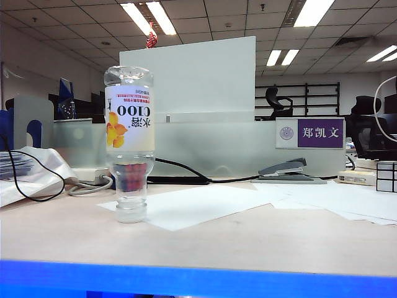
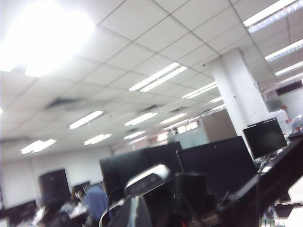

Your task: Flip the plastic bottle upside down.

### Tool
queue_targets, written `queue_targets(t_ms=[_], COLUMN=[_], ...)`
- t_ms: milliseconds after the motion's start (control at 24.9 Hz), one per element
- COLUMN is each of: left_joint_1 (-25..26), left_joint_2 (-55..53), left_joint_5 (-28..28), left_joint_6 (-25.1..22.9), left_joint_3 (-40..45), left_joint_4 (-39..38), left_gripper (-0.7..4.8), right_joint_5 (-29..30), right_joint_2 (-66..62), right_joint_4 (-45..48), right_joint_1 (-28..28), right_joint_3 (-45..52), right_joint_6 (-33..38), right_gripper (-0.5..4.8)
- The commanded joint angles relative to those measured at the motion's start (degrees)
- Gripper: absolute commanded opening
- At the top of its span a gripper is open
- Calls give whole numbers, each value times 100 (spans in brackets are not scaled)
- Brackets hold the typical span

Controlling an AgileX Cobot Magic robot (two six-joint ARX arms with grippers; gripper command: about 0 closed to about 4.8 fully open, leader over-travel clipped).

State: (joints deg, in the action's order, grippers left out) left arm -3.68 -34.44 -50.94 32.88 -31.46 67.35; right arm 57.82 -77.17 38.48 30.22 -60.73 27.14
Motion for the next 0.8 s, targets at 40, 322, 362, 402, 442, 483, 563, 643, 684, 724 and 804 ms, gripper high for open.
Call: queue_targets(t_ms=[40,322,362,402,442,483,563,643,684,724,804], left_joint_1=[938,1235,1235,1235,1235,1235,1233,1233,1233,1233,1233], left_joint_2=[2087,3346,3423,3427,3427,3425,3427,3427,3427,3427,3427], left_joint_5=[127,2140,2330,2529,2671,3064,3228,3086,2887,2710,2518], left_joint_6=[-1266,-3115,-3143,-3145,-3145,-3217,-3206,-3200,-3206,-3233,-3239], left_joint_3=[-2,-785,-793,-782,-778,-743,-562,-380,-284,-208,4], left_joint_4=[-3386,-7976,-8417,-8754,-9027,-9595,-9967,-10126,-10115,-10096,-9956], left_gripper=[-5,-5,-5,-5,-5,-5,-5,-5,-5,-5,-5], right_joint_5=[39,-2273,-3023,-3696,-4164,-4942,-5827,-6443,-6697,-6920,-7346], right_joint_2=[605,2673,3069,3397,3595,4052,4734,5497,5952,6369,7392], right_joint_4=[-417,-4900,-5556,-6006,-6231,-6581,-6854,-7158,-7326,-7477,-7858], right_joint_1=[7,15,17,15,15,20,20,20,20,17,9], right_joint_3=[-20,-9,-7,-7,0,79,313,643,857,1067,1600], right_joint_6=[-63,-2603,-2914,-3073,-3115,-3134,-2990,-2653,-2369,-2223,-2100], right_gripper=[-6,-6,-5,-6,-6,-6,-6,-6,-6,-6,-6])
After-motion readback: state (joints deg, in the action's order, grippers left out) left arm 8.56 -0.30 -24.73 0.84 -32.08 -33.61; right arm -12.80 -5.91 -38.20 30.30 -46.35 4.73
